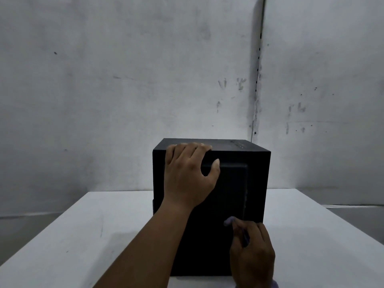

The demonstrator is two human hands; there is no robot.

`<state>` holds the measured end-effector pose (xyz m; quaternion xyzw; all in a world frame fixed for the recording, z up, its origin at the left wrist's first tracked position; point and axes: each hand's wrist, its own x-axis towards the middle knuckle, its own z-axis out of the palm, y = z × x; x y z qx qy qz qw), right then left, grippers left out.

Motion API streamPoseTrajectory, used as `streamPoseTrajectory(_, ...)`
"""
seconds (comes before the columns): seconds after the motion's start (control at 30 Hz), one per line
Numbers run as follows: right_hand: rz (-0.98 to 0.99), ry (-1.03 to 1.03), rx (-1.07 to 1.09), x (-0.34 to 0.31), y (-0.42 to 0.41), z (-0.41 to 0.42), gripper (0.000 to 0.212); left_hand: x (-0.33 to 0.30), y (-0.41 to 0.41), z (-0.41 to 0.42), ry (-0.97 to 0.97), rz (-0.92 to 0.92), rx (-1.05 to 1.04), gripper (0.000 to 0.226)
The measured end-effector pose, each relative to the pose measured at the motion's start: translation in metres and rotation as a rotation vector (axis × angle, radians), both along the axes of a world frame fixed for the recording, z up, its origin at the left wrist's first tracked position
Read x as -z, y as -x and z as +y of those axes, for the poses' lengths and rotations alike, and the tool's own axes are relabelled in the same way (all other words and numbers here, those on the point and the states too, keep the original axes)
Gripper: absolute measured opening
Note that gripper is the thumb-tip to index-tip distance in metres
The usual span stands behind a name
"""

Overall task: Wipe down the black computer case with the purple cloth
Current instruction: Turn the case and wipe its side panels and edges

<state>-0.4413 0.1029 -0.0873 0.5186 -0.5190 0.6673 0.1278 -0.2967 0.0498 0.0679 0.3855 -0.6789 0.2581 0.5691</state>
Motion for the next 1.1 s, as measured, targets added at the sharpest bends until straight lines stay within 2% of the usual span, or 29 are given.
streamPoseTrajectory(0.17, -0.022, 0.04, 0.012, -0.001, -0.004, 0.002, 0.024, -0.001, -0.001, 0.001, -0.013, -0.004, 0.005, 0.035)
streamPoseTrajectory(0.33, -0.039, 0.047, 0.022, 0.0, -0.006, 0.002, 0.009, -0.001, -0.002, 0.002, -0.013, -0.011, 0.003, 0.035)
streamPoseTrajectory(0.63, -0.047, -0.006, 0.032, -0.006, -0.008, 0.001, 0.036, -0.002, -0.003, 0.005, -0.015, -0.006, 0.046, 0.034)
streamPoseTrajectory(0.77, -0.037, -0.028, -0.053, -0.02, -0.013, 0.002, 0.049, 0.007, -0.008, 0.012, 0.064, 0.082, 0.217, 0.022)
streamPoseTrajectory(0.9, -0.088, -0.061, -0.14, -0.056, -0.027, 0.004, 0.026, 0.039, -0.017, 0.025, 0.107, 0.071, 0.253, 0.016)
streamPoseTrajectory(1.0, -0.191, -0.075, -0.285, -0.088, -0.041, 0.009, 0.017, 0.058, -0.02, 0.034, -0.018, 0.076, 0.368, 0.019)
streamPoseTrajectory(1.1, -0.292, -0.113, -0.405, -0.108, -0.054, 0.011, 0.011, 0.055, -0.022, 0.04, -0.149, 0.174, 0.449, 0.022)
